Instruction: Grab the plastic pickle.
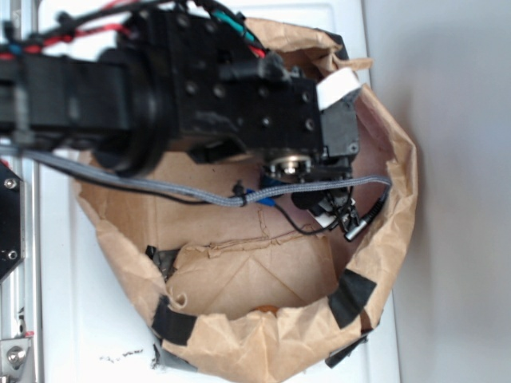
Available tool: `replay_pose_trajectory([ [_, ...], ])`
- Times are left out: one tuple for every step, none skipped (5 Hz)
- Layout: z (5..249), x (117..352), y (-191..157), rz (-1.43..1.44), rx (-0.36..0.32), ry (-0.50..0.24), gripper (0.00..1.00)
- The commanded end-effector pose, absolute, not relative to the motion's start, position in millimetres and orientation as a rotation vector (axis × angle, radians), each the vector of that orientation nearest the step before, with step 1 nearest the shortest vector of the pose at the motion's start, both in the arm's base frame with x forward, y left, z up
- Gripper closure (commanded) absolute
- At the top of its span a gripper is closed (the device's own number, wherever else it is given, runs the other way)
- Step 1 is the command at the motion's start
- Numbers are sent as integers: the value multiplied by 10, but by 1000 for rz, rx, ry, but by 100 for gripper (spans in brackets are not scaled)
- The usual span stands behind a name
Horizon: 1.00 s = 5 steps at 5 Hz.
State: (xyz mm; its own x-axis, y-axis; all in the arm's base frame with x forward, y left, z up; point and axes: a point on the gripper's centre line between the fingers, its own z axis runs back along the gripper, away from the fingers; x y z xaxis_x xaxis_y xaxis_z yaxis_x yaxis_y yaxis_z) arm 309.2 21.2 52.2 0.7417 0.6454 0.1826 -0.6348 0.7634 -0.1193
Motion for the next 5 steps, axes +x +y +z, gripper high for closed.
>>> replay_pose_trajectory([
  [283,3048,132,623,-33,-293,100],
  [372,3039,118,618,-72,-316,100],
  [430,3030,126,617,-95,-321,100],
  [651,2955,141,598,-122,-304,100],
  [1026,2777,216,513,-155,-222,100],
])
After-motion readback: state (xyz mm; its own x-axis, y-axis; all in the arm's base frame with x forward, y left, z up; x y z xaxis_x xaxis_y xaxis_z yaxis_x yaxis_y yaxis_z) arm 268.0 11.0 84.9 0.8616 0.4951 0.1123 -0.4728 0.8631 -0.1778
